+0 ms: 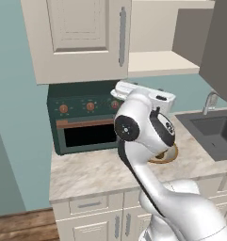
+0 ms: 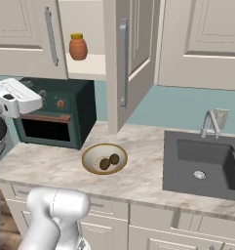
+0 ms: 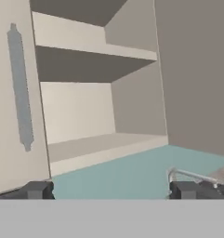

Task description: Open the cabinet. Pick the kiwi and kiwi from the cabinet and place them into the bowl. Then close the cabinet.

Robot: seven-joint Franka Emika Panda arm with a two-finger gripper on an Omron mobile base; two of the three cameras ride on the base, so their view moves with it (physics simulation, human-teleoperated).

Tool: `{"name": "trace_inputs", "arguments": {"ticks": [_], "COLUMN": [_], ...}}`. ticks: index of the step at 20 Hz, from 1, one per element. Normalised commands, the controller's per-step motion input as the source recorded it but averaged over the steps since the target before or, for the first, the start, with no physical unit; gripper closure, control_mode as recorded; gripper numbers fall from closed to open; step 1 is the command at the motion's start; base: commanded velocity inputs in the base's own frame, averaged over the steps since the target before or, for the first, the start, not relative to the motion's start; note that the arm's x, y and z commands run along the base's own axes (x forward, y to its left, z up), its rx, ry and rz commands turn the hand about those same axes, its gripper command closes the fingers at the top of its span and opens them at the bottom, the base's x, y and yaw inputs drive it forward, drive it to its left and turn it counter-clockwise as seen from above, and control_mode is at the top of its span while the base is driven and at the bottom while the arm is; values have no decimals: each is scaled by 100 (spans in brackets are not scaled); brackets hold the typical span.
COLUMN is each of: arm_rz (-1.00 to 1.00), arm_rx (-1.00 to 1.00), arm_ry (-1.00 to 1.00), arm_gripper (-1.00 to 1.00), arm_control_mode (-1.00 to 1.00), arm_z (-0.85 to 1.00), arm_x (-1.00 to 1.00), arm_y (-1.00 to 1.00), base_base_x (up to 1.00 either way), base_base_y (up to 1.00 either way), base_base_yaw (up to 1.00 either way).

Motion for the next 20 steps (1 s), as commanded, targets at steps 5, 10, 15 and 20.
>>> {"name": "trace_inputs", "arguments": {"ticks": [5,10,15,20], "arm_rz": [8,2,3,7], "arm_rx": [11,10,8,11], "arm_ry": [11,21,20,18], "arm_gripper": [-100,-100,-100,-100], "arm_control_mode": [-100,-100,-100,-100], "arm_z": [9,4,12,19], "arm_x": [-100,-100,-100,-100], "arm_y": [-72,-76,-79,-87], "base_base_x": [0,0,0,0], "base_base_y": [0,0,0,0], "base_base_yaw": [0,0,0,0]}}
